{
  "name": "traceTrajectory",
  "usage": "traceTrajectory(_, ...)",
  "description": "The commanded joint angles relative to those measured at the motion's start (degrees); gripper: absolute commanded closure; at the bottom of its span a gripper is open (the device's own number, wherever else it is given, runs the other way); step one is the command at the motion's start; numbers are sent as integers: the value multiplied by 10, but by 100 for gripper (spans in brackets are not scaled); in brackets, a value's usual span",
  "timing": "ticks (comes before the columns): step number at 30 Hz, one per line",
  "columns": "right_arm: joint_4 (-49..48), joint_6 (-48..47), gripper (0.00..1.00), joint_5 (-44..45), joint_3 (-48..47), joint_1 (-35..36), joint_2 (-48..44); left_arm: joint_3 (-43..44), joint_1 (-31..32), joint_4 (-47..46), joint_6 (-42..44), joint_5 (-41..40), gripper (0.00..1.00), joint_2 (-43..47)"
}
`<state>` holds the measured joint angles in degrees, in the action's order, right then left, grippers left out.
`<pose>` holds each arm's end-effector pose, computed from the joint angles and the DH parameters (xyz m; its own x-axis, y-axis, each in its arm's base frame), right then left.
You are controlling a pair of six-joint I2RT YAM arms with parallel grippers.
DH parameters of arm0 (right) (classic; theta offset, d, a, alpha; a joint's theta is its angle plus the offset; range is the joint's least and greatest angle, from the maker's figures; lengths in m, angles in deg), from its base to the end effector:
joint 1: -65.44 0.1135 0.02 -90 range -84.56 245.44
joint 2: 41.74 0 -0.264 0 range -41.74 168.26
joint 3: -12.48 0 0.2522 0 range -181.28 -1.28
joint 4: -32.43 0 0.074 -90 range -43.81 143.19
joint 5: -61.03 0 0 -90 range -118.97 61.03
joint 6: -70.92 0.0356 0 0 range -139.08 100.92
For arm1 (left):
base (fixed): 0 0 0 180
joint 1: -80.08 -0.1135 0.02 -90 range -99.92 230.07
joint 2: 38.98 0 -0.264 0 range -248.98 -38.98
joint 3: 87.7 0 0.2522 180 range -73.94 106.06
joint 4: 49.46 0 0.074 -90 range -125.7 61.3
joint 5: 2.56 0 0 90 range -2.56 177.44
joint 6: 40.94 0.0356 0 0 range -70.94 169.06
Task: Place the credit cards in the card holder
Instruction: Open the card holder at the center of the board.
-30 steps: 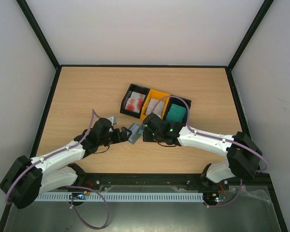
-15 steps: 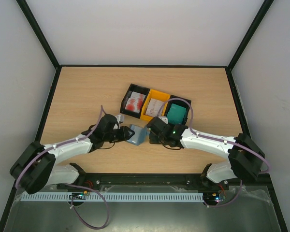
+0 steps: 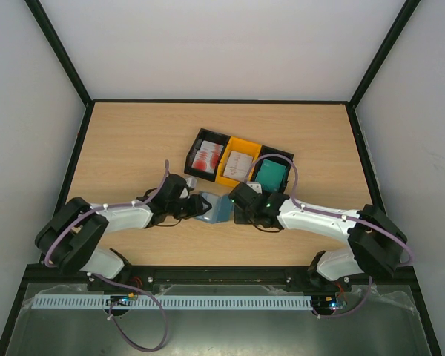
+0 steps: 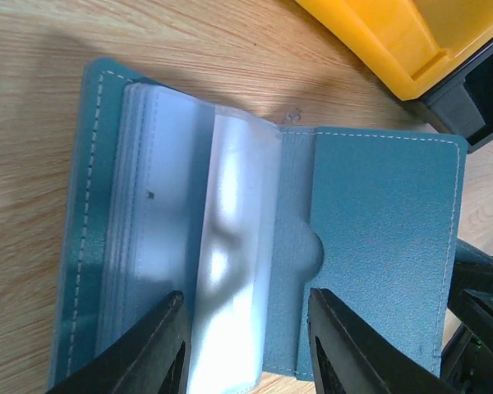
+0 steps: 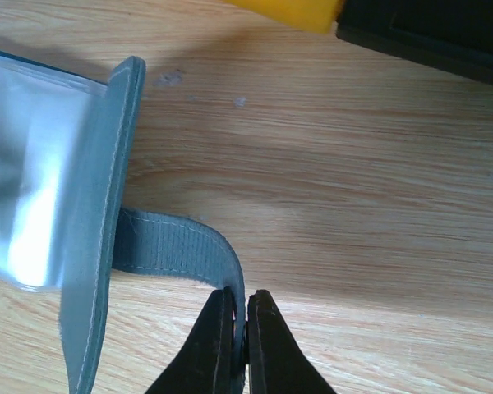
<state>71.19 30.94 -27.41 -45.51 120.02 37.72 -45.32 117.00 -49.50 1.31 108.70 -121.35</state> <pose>0.1520 0.2120 0.1856 -0.9415 -0.0021 -0.3371 -0.1329 0.9214 0.3653 0.2004 -0.1667 0.1443 -0.9241 -0.1686 -0.3431 0.1458 0.6742 -0.7240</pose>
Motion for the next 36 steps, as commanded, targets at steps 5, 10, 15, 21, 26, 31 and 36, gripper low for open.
traceTrajectory(5, -2, -3, 98, 29, 29, -10, 15, 3, -2, -38, -14, 35, 63, -36)
traceTrajectory(10, -9, 8, 98, 18, 35, -11, 32, 3, -2, -31, -14, 38, 68, -51)
traceTrajectory(15, 10, 7, 94, 29, -3, -11, 7, 13, -2, -16, -12, 36, 69, -45)
traceTrajectory(21, 25, 0, 75, 28, -44, -11, -27, 28, -1, 7, -6, 36, 71, -48)
traceTrajectory(26, 7, -4, 70, -1, -56, -11, -65, 34, 5, 16, -1, 36, 71, -49)
traceTrajectory(31, -45, -19, 69, -63, -63, -11, -73, 38, 10, 22, 1, 35, 72, -51)
traceTrajectory(36, -72, -21, 80, -98, -78, -11, -34, 41, 14, 26, 3, 35, 72, -52)
